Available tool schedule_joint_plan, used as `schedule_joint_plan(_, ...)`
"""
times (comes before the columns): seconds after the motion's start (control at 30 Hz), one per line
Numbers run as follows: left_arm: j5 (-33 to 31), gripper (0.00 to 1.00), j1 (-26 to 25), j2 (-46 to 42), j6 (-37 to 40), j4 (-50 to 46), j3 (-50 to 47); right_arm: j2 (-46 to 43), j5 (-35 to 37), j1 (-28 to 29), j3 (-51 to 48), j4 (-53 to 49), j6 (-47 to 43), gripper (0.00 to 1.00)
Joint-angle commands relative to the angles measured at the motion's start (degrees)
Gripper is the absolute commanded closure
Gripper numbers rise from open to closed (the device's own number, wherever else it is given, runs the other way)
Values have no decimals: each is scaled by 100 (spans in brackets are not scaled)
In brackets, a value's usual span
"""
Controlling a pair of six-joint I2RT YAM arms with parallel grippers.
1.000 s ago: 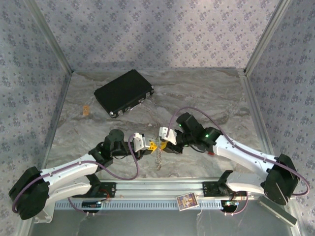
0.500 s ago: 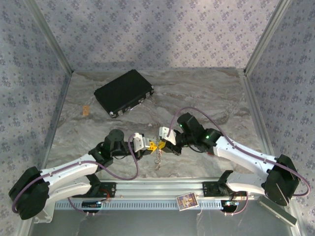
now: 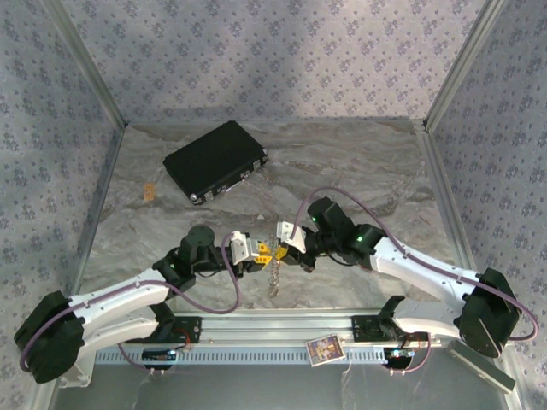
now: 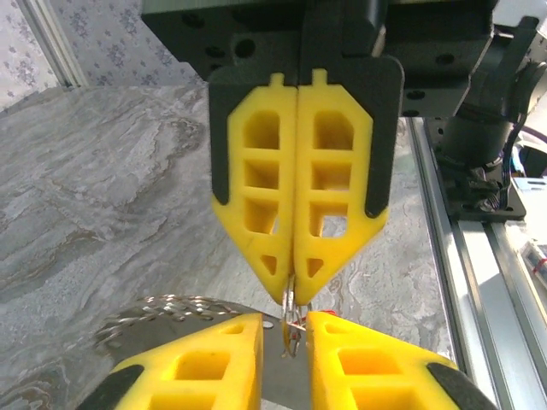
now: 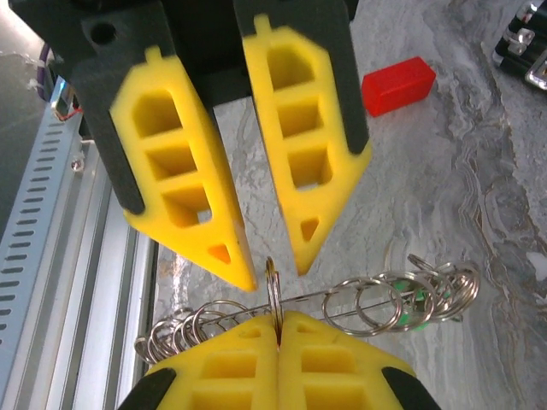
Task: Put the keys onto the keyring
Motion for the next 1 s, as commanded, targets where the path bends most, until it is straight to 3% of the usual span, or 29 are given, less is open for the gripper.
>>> schedule_joint_plan(0.0, -110, 79, -22, -79, 184, -348, 280, 127, 280, 63, 412, -604, -359, 100)
schedule_joint_plan(0.43, -130, 81, -22, 168, 342, -716, 514, 654, 774, 399, 1167, -1389, -802, 100)
schedule_joint_plan(0.77, -60, 98, -29, 125, 346, -713, 471, 548, 650, 403, 1153, -1306, -709, 100)
schedule_joint_plan(0.87, -51, 100, -27, 57, 330, -571, 367, 238, 211, 118, 789, -827, -355, 84)
schedule_joint_plan(0.97, -55, 100, -23, -20, 223, -196, 165, -12, -220, -105, 348, -291, -17, 78)
